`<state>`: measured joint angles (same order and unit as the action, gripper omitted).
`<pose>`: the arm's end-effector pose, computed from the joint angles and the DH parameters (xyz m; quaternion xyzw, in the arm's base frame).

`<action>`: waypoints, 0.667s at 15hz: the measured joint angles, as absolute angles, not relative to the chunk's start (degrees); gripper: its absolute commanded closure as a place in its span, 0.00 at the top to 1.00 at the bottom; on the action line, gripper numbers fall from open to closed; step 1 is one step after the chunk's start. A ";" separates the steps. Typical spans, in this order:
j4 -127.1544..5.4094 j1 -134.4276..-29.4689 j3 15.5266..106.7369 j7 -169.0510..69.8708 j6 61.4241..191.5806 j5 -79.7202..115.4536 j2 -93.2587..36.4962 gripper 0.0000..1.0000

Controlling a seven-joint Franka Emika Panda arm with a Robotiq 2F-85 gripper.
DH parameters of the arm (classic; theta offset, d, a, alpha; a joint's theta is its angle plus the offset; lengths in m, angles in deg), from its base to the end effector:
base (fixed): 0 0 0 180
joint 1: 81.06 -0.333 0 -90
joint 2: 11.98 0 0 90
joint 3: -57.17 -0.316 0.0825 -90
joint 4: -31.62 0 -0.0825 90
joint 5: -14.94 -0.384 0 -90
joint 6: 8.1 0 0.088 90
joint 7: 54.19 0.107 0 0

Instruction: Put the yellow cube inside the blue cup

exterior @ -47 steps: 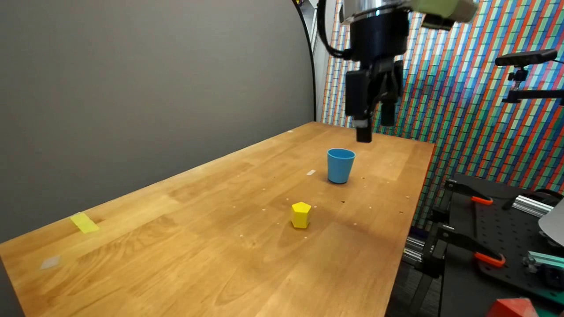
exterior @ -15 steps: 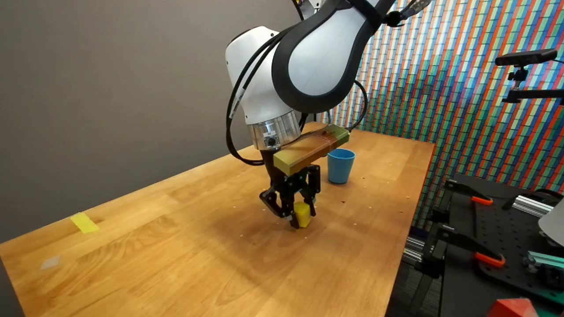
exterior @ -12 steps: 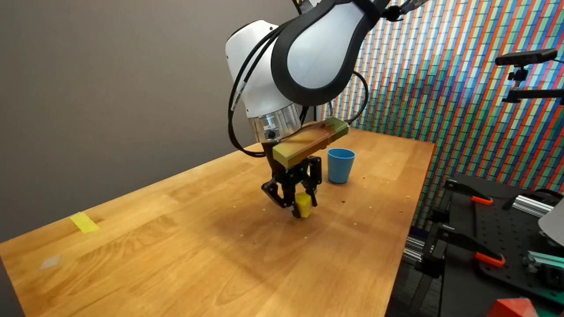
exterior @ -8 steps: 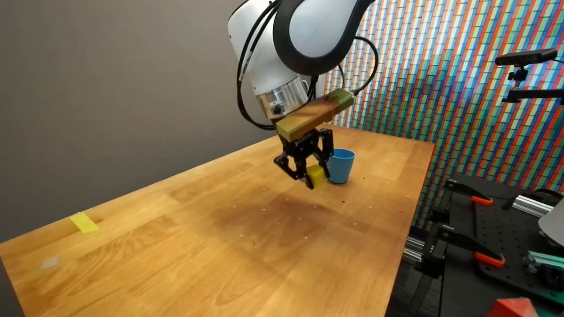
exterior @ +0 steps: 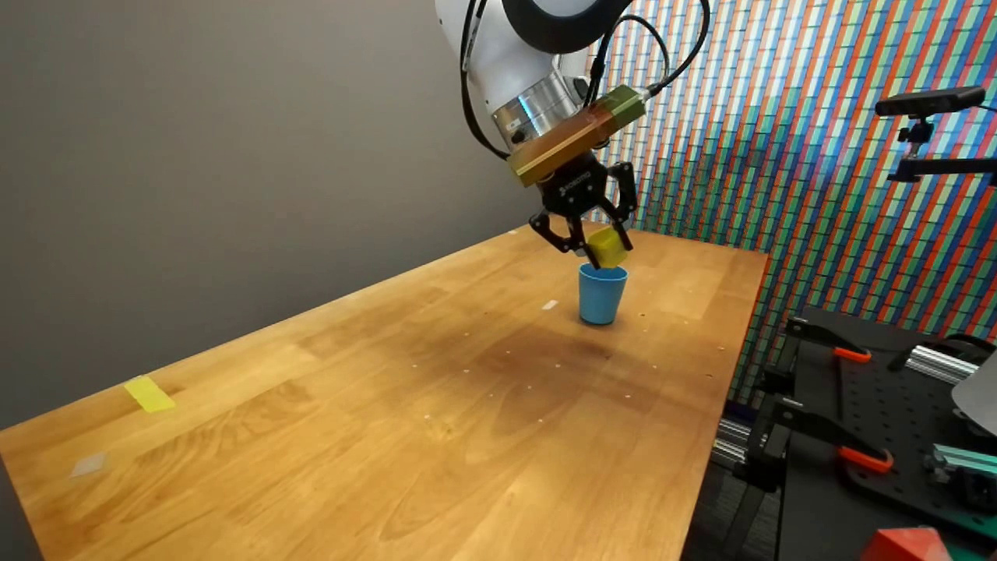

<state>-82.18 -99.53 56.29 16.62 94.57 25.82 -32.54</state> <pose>0.5150 0.1637 0.2542 0.8827 -0.3749 -0.1348 0.2493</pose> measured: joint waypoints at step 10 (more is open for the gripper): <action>-83.21 -94.83 57.56 27.44 94.74 30.10 -32.94 0.20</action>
<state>-83.21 -94.83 57.56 27.44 94.74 30.10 -32.94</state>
